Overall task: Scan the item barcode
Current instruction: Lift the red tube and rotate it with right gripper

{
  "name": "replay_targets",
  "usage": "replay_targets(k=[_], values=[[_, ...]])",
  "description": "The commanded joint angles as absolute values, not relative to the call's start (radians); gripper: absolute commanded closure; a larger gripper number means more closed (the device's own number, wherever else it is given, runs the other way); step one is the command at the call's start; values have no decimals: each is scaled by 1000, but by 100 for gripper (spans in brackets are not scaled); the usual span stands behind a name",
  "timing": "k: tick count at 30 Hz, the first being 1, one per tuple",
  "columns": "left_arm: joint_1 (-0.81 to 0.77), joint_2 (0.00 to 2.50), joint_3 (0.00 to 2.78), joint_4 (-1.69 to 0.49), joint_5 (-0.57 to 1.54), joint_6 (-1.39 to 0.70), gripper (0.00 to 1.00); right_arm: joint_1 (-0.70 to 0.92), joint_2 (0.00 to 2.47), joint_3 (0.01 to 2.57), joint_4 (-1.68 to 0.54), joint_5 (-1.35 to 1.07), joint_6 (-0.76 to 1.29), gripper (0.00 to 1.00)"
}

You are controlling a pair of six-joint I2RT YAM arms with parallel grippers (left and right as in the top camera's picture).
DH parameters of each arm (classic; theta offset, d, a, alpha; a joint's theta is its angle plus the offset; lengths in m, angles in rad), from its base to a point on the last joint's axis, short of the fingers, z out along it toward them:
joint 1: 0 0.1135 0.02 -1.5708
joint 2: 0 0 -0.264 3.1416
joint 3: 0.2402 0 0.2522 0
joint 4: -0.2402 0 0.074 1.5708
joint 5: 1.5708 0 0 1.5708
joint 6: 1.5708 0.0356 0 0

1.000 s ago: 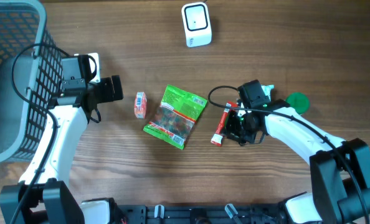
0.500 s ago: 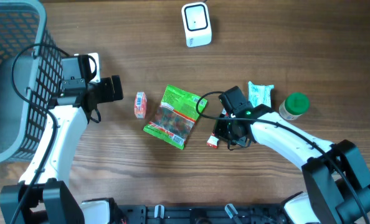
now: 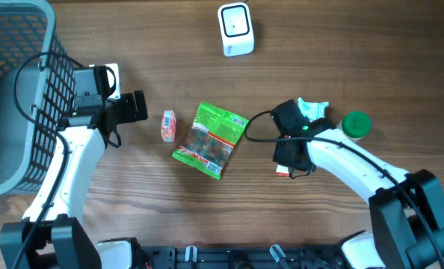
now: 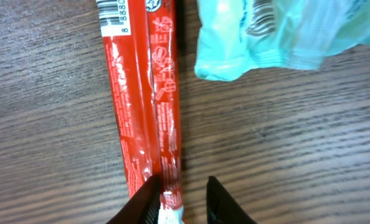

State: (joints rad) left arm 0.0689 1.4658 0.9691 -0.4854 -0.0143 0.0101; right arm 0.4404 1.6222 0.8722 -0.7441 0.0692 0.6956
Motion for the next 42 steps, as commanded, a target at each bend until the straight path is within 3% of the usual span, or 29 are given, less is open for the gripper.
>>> replay_targets(k=[1, 6, 25, 35, 42], values=[[74, 1451, 983, -483, -20, 15, 0, 408, 1632, 937, -788, -25, 653, 72], [74, 1451, 983, -483, -20, 15, 0, 367, 1632, 938, -794, -155, 606, 72], [74, 1451, 983, -483, -20, 15, 0, 367, 1633, 839, -722, -101, 645, 73], [74, 1451, 983, -483, -20, 15, 0, 367, 1633, 764, -630, -101, 603, 92], [74, 1451, 983, -483, -20, 15, 0, 367, 1633, 765, -621, -101, 603, 75]])
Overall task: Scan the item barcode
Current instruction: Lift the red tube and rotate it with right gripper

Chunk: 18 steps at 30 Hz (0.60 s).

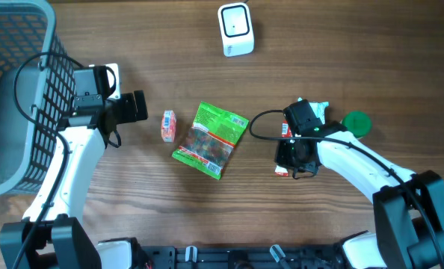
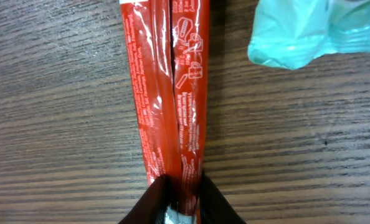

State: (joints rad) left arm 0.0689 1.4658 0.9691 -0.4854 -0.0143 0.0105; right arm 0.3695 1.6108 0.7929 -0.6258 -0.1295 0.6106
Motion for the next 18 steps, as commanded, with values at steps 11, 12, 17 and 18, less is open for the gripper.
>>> replay_targets(k=[11, 12, 17, 18], values=[[74, 1451, 983, -483, -20, 15, 0, 367, 1633, 764, -618, -105, 603, 96], [74, 1451, 983, -483, -20, 15, 0, 367, 1633, 764, -618, -105, 604, 96], [74, 1451, 983, -483, -20, 15, 0, 367, 1633, 765, -613, -116, 599, 96], [74, 1451, 983, -483, -20, 15, 0, 367, 1633, 765, -609, -125, 568, 96]])
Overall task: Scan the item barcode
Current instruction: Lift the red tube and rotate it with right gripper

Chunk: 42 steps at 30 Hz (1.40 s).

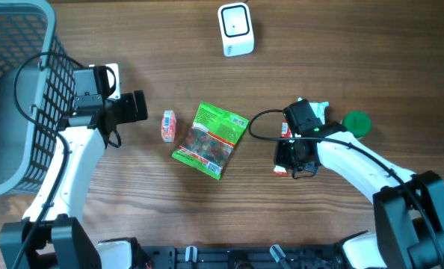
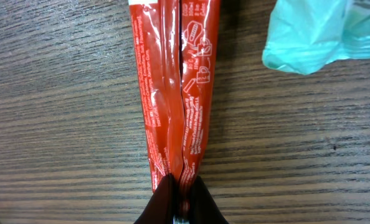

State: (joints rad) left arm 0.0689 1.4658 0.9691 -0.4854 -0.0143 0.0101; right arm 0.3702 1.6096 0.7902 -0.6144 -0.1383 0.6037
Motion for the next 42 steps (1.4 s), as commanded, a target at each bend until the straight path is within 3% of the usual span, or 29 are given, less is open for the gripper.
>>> replay_targets(k=[1, 12, 19, 25, 42], values=[[74, 1451, 983, -483, -20, 15, 0, 367, 1633, 765, -601, -140, 515, 96], [74, 1451, 983, -483, -20, 15, 0, 367, 1584, 830, -620, -180, 343, 96], [74, 1451, 983, -483, -20, 15, 0, 367, 1331, 900, -701, -196, -19, 96], [74, 1451, 983, -483, -20, 15, 0, 367, 1210, 900, -713, -376, -269, 96], [74, 1451, 983, -483, -20, 15, 0, 576, 1212, 899, -693, -403, -224, 96]])
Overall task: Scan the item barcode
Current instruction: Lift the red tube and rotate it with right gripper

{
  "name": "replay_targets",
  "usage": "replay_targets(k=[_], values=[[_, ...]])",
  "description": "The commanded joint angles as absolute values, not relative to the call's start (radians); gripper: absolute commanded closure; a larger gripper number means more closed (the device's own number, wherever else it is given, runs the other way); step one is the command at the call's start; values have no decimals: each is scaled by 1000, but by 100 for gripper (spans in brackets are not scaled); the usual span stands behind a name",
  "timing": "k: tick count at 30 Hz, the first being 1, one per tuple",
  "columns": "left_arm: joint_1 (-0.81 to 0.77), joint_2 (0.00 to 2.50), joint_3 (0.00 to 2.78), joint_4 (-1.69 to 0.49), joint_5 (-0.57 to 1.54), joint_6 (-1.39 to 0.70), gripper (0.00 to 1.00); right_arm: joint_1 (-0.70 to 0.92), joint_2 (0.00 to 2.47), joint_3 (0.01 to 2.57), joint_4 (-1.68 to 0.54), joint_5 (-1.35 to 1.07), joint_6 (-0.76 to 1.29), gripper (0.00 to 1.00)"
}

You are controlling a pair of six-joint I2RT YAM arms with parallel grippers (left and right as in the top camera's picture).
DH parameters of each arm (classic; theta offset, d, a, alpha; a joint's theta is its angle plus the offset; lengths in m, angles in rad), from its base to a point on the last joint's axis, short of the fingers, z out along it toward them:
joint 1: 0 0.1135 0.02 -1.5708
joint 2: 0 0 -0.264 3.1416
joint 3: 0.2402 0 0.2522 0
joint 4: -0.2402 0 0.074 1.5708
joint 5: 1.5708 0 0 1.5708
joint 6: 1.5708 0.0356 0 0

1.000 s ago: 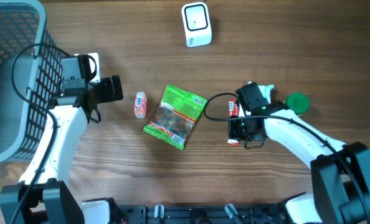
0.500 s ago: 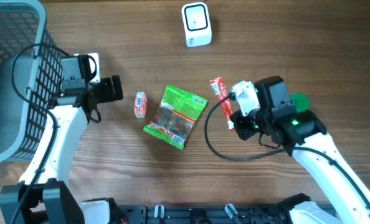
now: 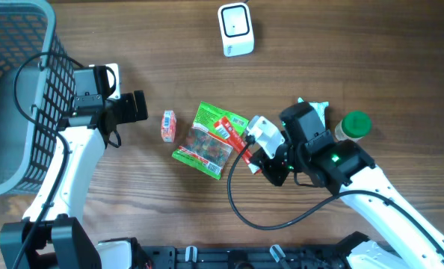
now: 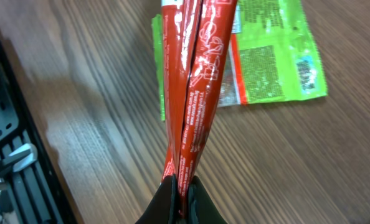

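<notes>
A long red wrapped bar [image 4: 194, 93] hangs clear of the table, pinched at its near end by my right gripper [image 4: 179, 194], which is shut on it. In the overhead view the bar [image 3: 235, 134] slants out over the right edge of the green snack bag [image 3: 207, 142], with the right gripper [image 3: 261, 161] behind it. The white barcode scanner [image 3: 235, 28] stands at the far middle of the table. My left gripper [image 3: 136, 107] hovers beside the basket, holding nothing; its jaw state does not show.
A grey mesh basket [image 3: 13, 90] fills the far left. A small orange pack [image 3: 167, 125] lies left of the green bag [image 4: 272, 68]. A teal packet [image 3: 313, 108] and a green-capped bottle [image 3: 354, 125] sit at the right.
The right gripper held the red bar flat on the table beside the teal packet. Now the bar is off the table, further left, over the green bag. The left arm is unchanged.
The right gripper first stood open astride the near end of the red bar lying on the table. Its jaws were then narrowed around that end, then shut on it. Now the bar is held up over the green snack bag.
</notes>
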State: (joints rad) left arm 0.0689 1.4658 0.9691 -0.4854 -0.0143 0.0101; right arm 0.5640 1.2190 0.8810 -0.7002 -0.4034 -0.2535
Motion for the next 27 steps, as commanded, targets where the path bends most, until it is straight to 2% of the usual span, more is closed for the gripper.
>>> replay_targets(k=[1, 12, 20, 27], values=[[74, 1451, 983, -483, -20, 15, 0, 576, 1212, 899, -695, -404, -225, 96], [74, 1451, 983, -483, -20, 15, 0, 575, 1212, 899, -665, -399, -94, 96], [74, 1451, 983, -483, -20, 15, 0, 575, 1229, 894, -662, -454, -166, 96], [74, 1451, 983, -483, -20, 15, 0, 575, 1251, 894, -635, -440, -113, 96]])
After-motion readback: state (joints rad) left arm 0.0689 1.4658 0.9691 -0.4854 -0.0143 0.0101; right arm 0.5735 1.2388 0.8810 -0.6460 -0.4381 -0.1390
